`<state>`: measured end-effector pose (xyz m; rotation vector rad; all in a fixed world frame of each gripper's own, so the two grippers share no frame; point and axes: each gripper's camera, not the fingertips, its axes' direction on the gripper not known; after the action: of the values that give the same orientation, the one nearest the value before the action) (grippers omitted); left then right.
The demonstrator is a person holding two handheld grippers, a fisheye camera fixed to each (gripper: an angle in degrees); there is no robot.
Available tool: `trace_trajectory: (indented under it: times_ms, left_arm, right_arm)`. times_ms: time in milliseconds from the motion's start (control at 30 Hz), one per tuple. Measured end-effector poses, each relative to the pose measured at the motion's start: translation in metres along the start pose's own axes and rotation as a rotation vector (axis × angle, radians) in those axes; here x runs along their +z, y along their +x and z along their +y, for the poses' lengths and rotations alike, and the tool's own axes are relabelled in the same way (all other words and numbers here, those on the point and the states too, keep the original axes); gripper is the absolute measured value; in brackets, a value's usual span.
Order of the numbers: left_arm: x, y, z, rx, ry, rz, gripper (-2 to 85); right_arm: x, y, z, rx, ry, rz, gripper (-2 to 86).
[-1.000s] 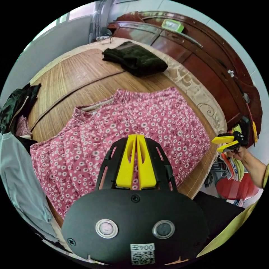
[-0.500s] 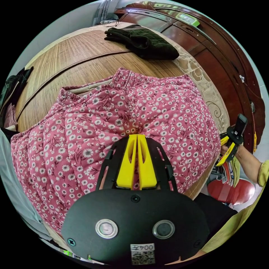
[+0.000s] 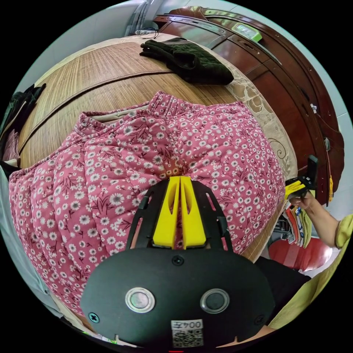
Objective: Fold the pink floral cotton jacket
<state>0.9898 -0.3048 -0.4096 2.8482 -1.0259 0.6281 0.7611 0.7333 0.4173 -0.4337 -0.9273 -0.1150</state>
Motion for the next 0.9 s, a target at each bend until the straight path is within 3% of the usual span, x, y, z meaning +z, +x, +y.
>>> trace_trajectory:
  times_ms: [200, 267, 333, 467, 600, 733, 900]
  left_arm:
    - [-0.002, -0.011, 0.017, -0.004, 0.019, 0.014, 0.8]
    - [-0.003, -0.014, 0.023, -0.002, 0.018, 0.009, 0.8]
    - [-0.004, -0.017, 0.028, 0.001, 0.019, 0.01, 0.8]
    - [-0.006, -0.022, 0.041, 0.007, 0.028, -0.003, 0.7]
    - [-0.027, -0.02, 0.053, 0.006, 0.049, -0.014, 0.4]
    - [-0.079, -0.01, 0.101, 0.075, 0.157, 0.106, 0.2]
    - [-0.098, -0.025, 0.2, 0.005, 0.083, 0.108, 0.1]
  right_arm:
    - [0.022, -0.098, -0.039, -0.105, 0.036, 0.294, -0.6]
    - [0.055, -0.109, -0.064, -0.122, -0.025, 0.381, -0.6]
    - [0.11, -0.087, -0.089, -0.019, -0.241, 0.53, -0.7]
    - [0.12, -0.083, -0.11, 0.12, -0.222, 0.463, -0.7]
    - [0.116, -0.147, -0.11, 0.1, -0.121, 0.524, -0.7]
    - [0.184, -0.194, -0.101, 0.072, -0.218, 0.528, -0.8]
    - [0.284, -0.202, -0.108, 0.106, -0.419, 0.656, -0.8]
